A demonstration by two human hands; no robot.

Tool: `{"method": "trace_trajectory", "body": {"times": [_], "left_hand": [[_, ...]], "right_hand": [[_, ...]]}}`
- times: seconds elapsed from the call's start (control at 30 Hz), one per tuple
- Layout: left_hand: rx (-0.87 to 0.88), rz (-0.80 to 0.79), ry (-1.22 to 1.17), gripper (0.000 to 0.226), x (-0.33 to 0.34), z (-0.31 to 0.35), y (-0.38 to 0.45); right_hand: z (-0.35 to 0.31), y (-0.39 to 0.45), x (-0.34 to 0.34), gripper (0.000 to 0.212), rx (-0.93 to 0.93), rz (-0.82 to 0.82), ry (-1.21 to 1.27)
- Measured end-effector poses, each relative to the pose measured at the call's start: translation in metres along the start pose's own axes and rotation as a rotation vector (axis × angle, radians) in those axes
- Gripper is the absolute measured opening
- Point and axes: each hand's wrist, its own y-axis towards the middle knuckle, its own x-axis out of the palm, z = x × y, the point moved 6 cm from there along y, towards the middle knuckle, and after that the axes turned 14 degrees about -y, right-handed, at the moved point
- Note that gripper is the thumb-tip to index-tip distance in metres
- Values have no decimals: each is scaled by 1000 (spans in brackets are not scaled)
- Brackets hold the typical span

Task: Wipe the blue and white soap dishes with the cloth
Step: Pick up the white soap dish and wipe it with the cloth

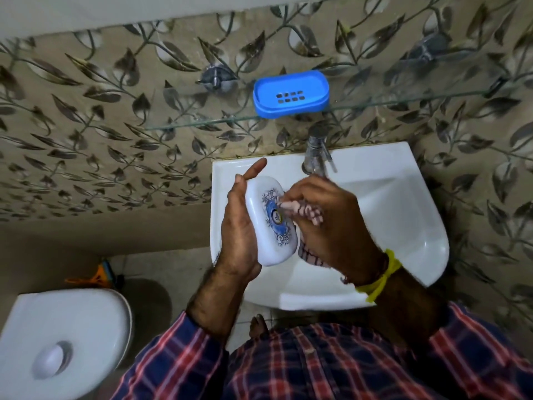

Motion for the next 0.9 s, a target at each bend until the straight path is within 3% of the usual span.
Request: {"method": "trace_trajectory", "body": {"times": [0.07, 0.13, 0.27, 0.37, 0.63, 0.9], "left_hand": [[-8, -6, 44, 50, -5, -2, 0], [-15, -19, 64, 50, -7, -6, -1], [-23, -16, 13, 50, -3, 0, 4], [-1, -33, 2, 49, -2, 4, 8], [32, 113, -1, 48, -14, 8, 26], [106, 70, 45, 49, 1, 7, 19]], "right_hand": [[-4, -11, 9, 15, 40, -63, 16], [3, -7, 7, 10, 114, -5, 14], [-1, -7, 6, 11, 41, -33, -15], [1, -22, 5, 14, 114, -29, 40], [7, -41, 6, 6, 186, 7, 109], [-7, -48, 1, 14, 74, 15, 12]]}}
